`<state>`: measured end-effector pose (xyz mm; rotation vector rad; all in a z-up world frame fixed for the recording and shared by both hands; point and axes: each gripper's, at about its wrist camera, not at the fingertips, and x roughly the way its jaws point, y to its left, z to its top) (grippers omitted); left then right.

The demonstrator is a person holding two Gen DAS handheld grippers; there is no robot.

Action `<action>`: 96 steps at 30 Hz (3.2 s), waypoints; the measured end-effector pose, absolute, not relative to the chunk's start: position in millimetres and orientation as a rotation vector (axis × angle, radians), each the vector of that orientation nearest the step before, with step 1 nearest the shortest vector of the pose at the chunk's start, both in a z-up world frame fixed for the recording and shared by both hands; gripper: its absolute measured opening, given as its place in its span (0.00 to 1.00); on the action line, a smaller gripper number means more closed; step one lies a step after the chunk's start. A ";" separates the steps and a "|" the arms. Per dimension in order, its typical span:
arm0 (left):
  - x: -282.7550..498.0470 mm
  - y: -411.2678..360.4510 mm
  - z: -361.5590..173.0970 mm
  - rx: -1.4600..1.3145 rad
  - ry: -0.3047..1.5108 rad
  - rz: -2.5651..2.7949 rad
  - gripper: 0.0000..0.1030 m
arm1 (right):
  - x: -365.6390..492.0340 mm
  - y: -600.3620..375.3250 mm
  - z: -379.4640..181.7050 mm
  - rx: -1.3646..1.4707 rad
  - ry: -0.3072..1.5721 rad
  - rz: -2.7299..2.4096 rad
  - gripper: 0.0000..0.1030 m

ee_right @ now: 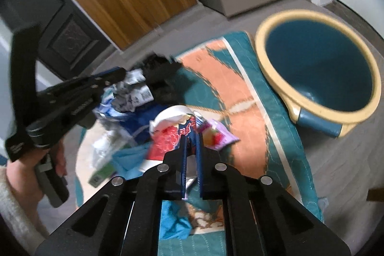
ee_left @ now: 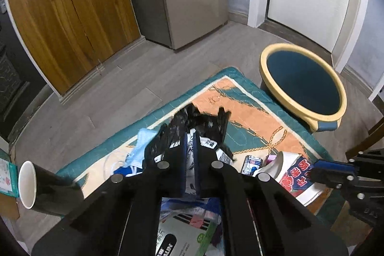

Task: Collect trash
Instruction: 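Carry the red-white wrapper and black bag over the teal bin with both tools, then open both tools to drop the trash into the bin, then withdraw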

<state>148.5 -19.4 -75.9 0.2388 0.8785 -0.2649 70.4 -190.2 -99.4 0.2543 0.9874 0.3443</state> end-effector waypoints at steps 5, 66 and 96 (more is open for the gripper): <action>139.2 -5.9 -48.7 0.190 0.824 -0.238 0.04 | 59.9 -188.7 -69.8 0.204 0.899 0.381 0.07; 169.9 -145.1 -43.2 0.197 0.834 -0.448 0.15 | 159.4 -390.1 -23.1 0.222 0.816 -0.006 0.07; 158.4 -139.4 -37.9 0.217 0.761 -0.291 0.91 | 164.2 -393.4 -40.3 0.220 0.812 -0.004 0.64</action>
